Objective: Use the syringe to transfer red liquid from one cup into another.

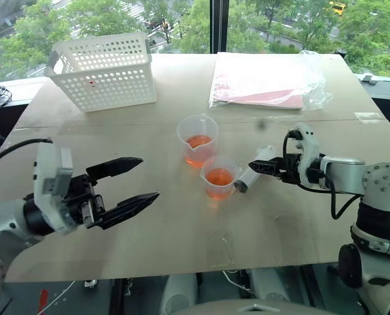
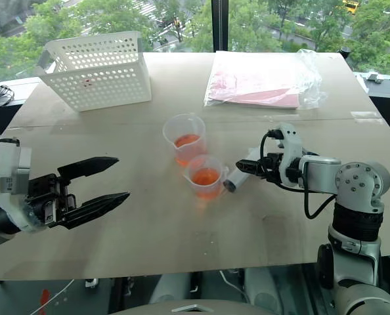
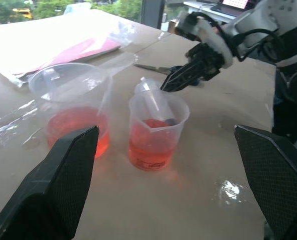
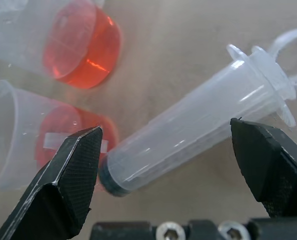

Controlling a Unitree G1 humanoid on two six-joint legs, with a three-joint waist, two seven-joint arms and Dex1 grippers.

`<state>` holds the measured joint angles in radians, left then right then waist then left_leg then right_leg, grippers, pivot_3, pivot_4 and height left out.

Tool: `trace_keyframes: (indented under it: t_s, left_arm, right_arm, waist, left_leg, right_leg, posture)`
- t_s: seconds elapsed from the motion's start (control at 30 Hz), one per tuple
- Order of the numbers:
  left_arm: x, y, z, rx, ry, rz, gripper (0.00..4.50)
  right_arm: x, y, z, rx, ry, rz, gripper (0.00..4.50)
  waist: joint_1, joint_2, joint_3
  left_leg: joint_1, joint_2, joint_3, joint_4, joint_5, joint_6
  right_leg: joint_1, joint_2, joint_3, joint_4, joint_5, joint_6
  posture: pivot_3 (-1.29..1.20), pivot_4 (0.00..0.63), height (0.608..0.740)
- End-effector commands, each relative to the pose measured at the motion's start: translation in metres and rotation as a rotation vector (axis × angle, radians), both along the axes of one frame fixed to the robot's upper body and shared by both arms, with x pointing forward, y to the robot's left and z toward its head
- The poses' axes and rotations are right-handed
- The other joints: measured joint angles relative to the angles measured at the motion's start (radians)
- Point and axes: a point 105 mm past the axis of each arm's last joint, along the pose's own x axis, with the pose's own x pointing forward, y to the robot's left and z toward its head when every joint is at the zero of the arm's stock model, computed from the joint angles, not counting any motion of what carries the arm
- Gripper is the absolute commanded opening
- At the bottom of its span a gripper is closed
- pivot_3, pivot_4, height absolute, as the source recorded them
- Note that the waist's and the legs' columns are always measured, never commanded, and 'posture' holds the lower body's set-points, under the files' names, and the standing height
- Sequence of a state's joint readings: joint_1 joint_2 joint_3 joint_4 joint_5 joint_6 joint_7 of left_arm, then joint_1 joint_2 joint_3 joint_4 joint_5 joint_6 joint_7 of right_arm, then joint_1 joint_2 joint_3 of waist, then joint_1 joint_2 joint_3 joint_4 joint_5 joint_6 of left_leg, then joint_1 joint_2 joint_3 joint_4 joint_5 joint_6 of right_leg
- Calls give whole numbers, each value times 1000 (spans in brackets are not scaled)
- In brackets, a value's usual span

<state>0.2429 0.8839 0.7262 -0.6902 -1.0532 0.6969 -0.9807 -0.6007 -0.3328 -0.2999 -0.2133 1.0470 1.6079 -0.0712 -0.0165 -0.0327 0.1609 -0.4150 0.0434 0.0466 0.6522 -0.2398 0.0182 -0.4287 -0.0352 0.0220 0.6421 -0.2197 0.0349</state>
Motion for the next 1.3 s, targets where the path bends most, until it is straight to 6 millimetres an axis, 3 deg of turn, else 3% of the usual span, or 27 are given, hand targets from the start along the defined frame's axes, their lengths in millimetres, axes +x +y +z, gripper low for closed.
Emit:
trace_keyframes:
  t_s: [0.03,0.57,0.63,0.7,0.8,0.83,1.0,1.1,1.3]
  left_arm:
    - [-8,-5,7,28,-37,-39,4396]
    - [-9,-10,4,20,-46,-22,4396]
    - [-9,-11,3,17,-49,-16,4500]
    - [-10,-11,3,14,-51,-12,4500]
    - [-9,-10,2,5,-55,5,4500]
    - [-9,-10,2,4,-55,8,4500]
    - [-7,-11,0,-4,-61,14,4500]
    - [-5,-12,0,-6,-67,15,4500]
    - [-3,-14,-1,-5,-74,10,4500]
  right_arm:
    - [10,-3,5,2,15,-70,4385]
    - [34,25,-9,-80,206,-235,4385]
    - [34,26,-10,-103,204,-222,4007]
    - [33,25,-11,-113,207,-214,3317]
    - [36,10,-6,-151,184,-217,1849]
    - [37,3,-3,-173,168,-217,1602]
    - [38,-10,7,-230,127,-169,1457]
    - [28,-1,15,-258,82,-14,1443]
    - [9,4,-2,-396,58,186,1440]
  waist:
    - [-3,0,0]
    - [-27,0,0]
    - [-27,1,-1]
    - [-27,1,-1]
    - [-25,1,-1]
    - [-24,1,-1]
    - [-25,1,0]
    - [-27,2,0]
    - [-24,2,0]
  left_leg:
    - [0,0,0,0,0,0]
    - [0,1,-1,0,0,0]
    - [0,1,-1,0,0,0]
    - [0,1,-1,0,0,0]
    - [0,1,-1,0,0,0]
    - [0,1,-1,0,0,0]
    - [0,1,0,0,0,0]
    - [0,1,0,-1,0,0]
    - [0,3,-1,-2,0,0]
  right_leg:
    - [0,1,0,0,0,0]
    - [0,1,0,0,2,4]
    - [0,1,0,0,2,4]
    - [0,1,0,0,2,4]
    - [0,1,0,0,2,4]
    - [0,1,0,0,2,4]
    - [0,1,0,-1,2,3]
    - [0,1,0,-1,2,3]
    - [-1,3,0,-1,2,4]
  posture:
    - [0,150,740]
    - [0,150,740]
    - [0,150,740]
    - [0,150,740]
    - [0,150,740]
    - [0,150,740]
    - [0,150,740]
    - [0,150,740]
    - [0,150,740]
